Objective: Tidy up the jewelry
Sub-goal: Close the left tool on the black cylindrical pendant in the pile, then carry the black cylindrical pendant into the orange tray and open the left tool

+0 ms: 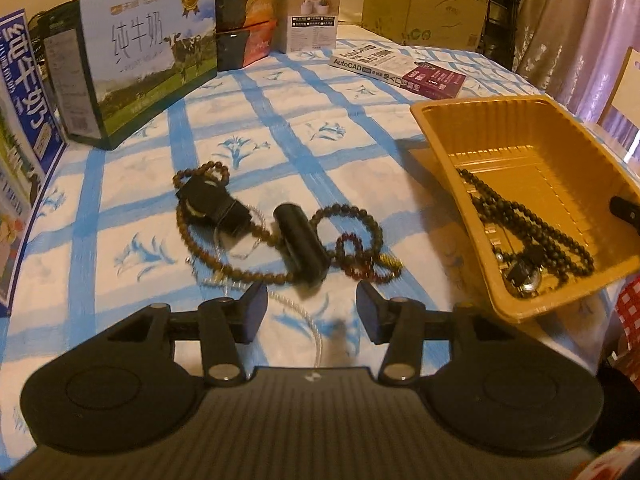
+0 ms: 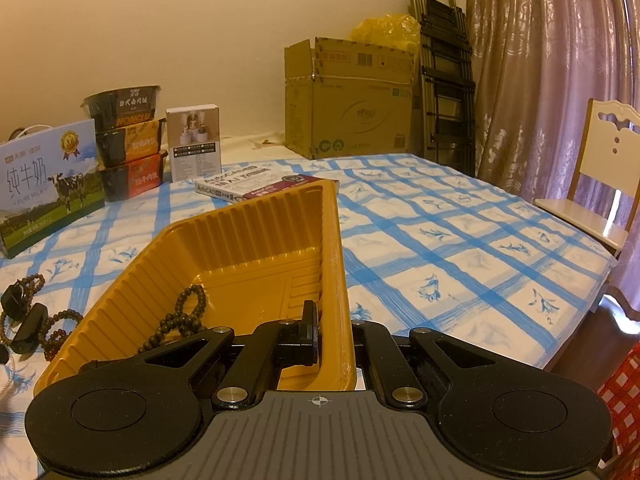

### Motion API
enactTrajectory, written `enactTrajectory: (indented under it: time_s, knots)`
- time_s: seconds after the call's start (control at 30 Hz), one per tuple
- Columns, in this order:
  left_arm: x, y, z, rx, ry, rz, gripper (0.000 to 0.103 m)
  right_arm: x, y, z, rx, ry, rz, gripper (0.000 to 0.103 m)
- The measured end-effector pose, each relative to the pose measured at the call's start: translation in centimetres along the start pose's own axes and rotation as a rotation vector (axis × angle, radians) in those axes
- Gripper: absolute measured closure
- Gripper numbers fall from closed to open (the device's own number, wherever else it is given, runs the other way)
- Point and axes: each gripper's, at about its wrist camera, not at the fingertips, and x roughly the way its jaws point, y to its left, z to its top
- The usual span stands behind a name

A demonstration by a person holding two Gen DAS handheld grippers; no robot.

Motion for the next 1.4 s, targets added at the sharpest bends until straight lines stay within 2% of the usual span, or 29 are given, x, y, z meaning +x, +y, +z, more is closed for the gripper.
enactTrajectory:
  time_s: [0.53, 0.6, 0.83, 0.9, 1.07, 1.4]
  knots:
    - [4.4, 0.3, 2.7, -0.015, 0.006, 0.021, 0.059, -0.1, -0.1, -0.1, 0.001, 0.003, -0.001, 0.099]
    - [4.8, 0.5, 2.8, -0.023, 0.009, 0.021, 0.066, -0.1, -0.1, -0.1, 0.001, 0.003, 0.000, 0.099]
    - [5.7, 1.0, 2.8, -0.045, 0.025, 0.013, 0.072, 0.0, -0.1, -0.1, 0.000, 0.003, 0.000, 0.099]
    - [5.8, 1.0, 2.8, -0.045, 0.025, 0.006, 0.078, 0.0, -0.1, -0.1, 0.000, 0.003, 0.001, 0.099]
    - [5.8, 1.2, 2.8, -0.043, 0.017, 0.001, 0.082, 0.0, -0.1, 0.0, 0.000, 0.002, 0.001, 0.099]
    - [3.6, 1.9, 3.2, -0.067, -0.023, -0.027, 0.084, 0.1, -0.2, -0.1, -0.001, 0.002, 0.002, 0.099]
